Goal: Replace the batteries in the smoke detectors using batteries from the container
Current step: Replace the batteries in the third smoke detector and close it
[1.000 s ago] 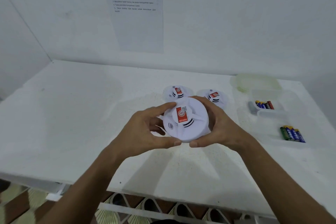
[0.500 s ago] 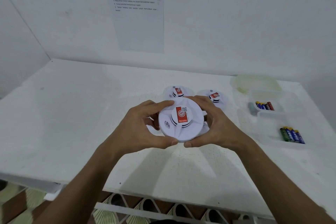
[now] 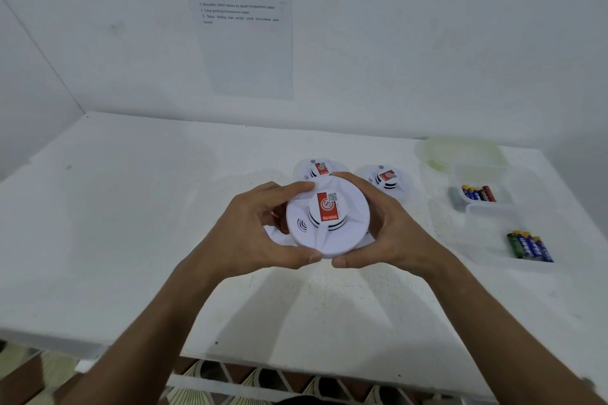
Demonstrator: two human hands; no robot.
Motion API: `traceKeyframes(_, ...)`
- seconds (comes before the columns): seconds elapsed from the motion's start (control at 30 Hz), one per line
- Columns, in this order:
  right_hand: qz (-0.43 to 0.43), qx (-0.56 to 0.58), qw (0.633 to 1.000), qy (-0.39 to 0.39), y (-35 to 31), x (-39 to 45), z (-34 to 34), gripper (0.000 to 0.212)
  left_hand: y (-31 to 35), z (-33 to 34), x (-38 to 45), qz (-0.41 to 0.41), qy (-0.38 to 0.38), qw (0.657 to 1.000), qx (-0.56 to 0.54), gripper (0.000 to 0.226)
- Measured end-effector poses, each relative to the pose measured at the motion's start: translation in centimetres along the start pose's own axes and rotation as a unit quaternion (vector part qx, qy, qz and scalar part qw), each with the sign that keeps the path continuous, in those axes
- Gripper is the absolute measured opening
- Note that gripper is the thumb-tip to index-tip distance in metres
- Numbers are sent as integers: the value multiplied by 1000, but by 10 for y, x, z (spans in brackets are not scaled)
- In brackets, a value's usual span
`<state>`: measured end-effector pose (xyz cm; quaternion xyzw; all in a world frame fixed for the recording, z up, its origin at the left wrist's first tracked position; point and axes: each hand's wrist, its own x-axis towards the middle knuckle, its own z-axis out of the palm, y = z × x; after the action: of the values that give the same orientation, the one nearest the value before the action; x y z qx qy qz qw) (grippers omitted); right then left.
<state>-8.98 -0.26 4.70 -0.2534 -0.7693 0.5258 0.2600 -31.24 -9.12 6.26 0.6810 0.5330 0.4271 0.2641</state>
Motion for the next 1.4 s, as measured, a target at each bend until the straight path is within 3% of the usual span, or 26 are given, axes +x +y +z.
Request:
traceKeyframes(0.53,20,-24,999,14,6,15,-7,106,-9,-5,15,-10,-18,1000,-9,79)
traceKeyframes(0.7,13,-25,999,20,8,21,-11,104,-8,-5,21,-27,-18,998,-45,88)
traceKeyframes(1.07,15,-23,1000,2,11,34,-18,102,-25,-5,36,-57,-53,997,-10,84)
traceKeyframes(1.4,15,-34,999,3,20,46,-18,104,-30,-8,43,-57,-38,998,-16,84)
